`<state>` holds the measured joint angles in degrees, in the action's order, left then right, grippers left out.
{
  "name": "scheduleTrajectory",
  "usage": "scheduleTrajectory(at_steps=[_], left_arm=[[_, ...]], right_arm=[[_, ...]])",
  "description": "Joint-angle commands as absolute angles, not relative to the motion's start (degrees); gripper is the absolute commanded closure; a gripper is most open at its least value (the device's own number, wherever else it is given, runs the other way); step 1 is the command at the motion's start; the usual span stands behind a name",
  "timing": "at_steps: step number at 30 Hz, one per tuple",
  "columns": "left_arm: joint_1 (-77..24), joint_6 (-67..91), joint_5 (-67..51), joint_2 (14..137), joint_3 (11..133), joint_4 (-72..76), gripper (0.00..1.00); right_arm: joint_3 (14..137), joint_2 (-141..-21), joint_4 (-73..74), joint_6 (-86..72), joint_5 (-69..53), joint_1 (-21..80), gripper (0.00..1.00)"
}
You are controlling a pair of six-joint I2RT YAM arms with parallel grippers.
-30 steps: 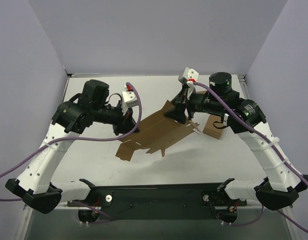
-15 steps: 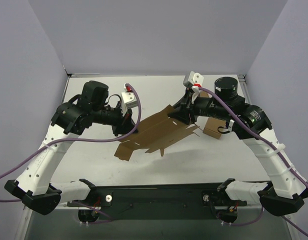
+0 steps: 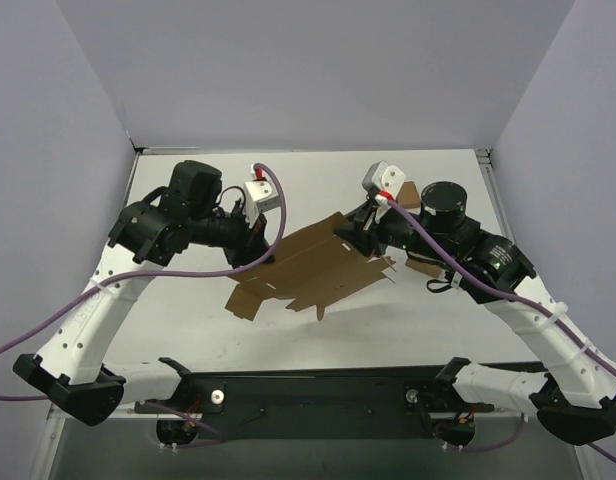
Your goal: Fold the paper box
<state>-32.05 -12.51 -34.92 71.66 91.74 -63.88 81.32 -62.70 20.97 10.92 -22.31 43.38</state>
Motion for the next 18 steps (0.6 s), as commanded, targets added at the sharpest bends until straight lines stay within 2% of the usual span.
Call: scheduleTrajectory(at_steps=[1, 9, 18], left_arm=[[-32.1, -10.5, -34.0, 72.0, 92.3, -57.4, 1.00], [-32.0, -9.8, -35.2, 72.7, 92.2, -57.0, 1.00], [-32.0, -9.2, -34.6, 73.7, 92.5, -56.8, 1.00]], right_arm=[[77.2, -59.7, 12.8, 8.9, -19.7, 45.5, 0.95], [74.3, -59.1, 10.0, 8.0, -16.8, 47.6, 0.95], [69.4, -57.9, 4.1, 10.7, -0.2, 57.1, 0.97]])
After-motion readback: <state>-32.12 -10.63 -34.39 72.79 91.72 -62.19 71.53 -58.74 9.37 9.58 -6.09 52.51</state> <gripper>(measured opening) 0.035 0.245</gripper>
